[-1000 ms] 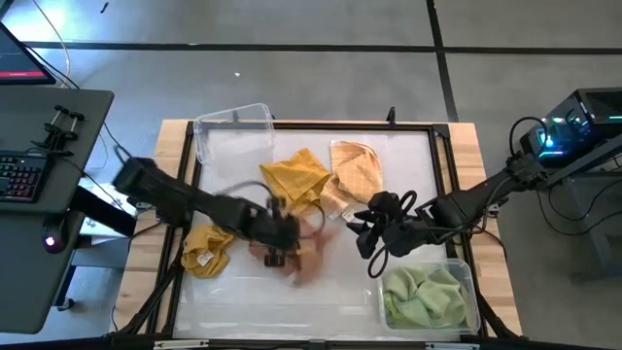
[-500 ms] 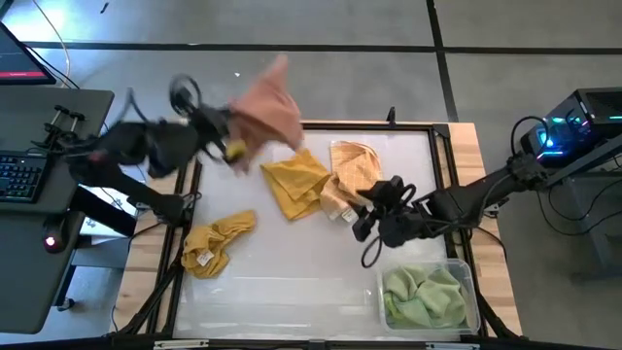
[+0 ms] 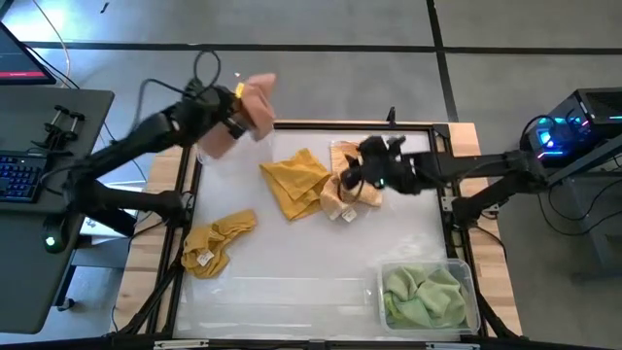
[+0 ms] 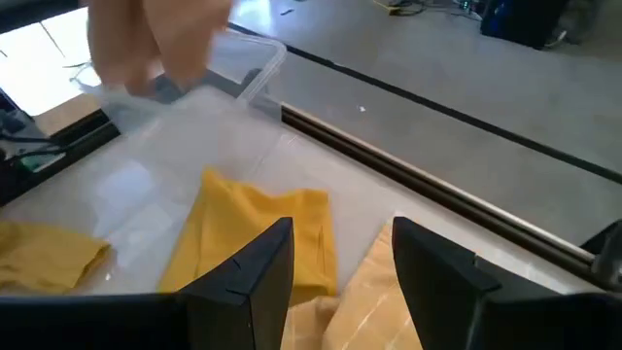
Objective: Sort towels by color in basket
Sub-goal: Put the brown kitchen towel into the top transparent bin
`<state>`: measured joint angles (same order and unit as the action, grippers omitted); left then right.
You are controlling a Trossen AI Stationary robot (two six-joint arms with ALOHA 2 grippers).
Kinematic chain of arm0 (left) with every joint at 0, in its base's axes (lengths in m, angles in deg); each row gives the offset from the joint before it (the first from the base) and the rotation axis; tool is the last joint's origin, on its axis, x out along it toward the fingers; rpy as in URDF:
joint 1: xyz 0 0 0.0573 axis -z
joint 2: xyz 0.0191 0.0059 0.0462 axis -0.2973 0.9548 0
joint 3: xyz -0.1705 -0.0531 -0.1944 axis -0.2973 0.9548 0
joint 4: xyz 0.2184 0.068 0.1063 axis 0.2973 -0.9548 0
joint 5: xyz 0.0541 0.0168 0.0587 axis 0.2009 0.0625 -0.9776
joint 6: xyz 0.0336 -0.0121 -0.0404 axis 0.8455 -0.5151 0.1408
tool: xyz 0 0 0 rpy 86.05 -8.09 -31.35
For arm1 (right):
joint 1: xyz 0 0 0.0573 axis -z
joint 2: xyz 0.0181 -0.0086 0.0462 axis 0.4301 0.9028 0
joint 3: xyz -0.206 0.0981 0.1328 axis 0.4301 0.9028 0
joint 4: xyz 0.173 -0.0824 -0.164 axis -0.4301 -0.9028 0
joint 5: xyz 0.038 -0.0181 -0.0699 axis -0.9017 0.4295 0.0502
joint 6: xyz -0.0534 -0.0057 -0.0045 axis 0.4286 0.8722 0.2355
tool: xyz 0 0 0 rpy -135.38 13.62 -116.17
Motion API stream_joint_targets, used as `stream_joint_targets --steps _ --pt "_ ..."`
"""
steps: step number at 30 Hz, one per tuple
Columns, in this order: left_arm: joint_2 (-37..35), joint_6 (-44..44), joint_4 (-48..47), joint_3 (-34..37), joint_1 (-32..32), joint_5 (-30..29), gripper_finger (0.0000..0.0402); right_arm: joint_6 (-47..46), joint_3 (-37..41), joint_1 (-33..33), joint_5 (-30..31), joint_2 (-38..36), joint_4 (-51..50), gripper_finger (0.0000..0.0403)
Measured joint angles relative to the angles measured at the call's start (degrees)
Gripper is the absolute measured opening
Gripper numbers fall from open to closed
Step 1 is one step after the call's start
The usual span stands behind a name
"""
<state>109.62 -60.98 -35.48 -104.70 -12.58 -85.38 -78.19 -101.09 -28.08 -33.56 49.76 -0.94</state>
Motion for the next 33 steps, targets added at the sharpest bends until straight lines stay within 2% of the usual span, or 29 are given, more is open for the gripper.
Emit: stream_joint_targets --steps 3,5,8,11,14,18,21,24,28,33 --pt "0.07 -0.84 10.5 7.25 -1.84 2.66 0.0003 2.78 0.0 3.86 -4.7 0.0 3.28 0.017" --pt "-0.4 -4.47 11.49 9.04 -2.46 3.92 0.0003 4.62 0.0 5.89 -7.88 0.0 5.14 0.017" --pt "-1.97 -10.06 6.94 11.08 -4.06 3.93 0.0005 7.06 0.0 8.08 -11.27 0.0 6.87 0.017" --pt "-3.05 -16.57 0.89 13.87 -6.32 3.96 0.0019 10.94 0.0 9.81 -11.79 0.0 7.03 0.017" --pt "-3.35 -20.74 -4.95 15.23 -8.18 8.38 0.0044 13.9 0.0 11.55 -12.48 0.0 7.03 0.017" --pt "-3.09 -28.12 -14.06 13.47 -10.61 15.97 0.0103 18.44 0.0 14.21 -17.5 0.0 7.01 0.017" --pt "-3.15 -33.21 -19.45 8.58 -12.39 22.08 0.0146 22.74 0.0 16.35 -22.16 0.0 7.05 0.017" --pt "-3.06 -36.13 -22.48 2.43 -13.67 25.0 0.0174 25.57 0.0 18.4 -24.7 0.0 7.03 0.017" --pt "-2.33 -37.68 -15.81 0.02 -14.83 23.81 0.0178 27.25 0.0 20.59 -26.79 0.0 7.03 0.017" --pt "4.53 -35.4 -8.59 4.19 -17.61 25.44 0.014 29.21 0.0 22.61 -28.81 0.0 7.0 0.017"
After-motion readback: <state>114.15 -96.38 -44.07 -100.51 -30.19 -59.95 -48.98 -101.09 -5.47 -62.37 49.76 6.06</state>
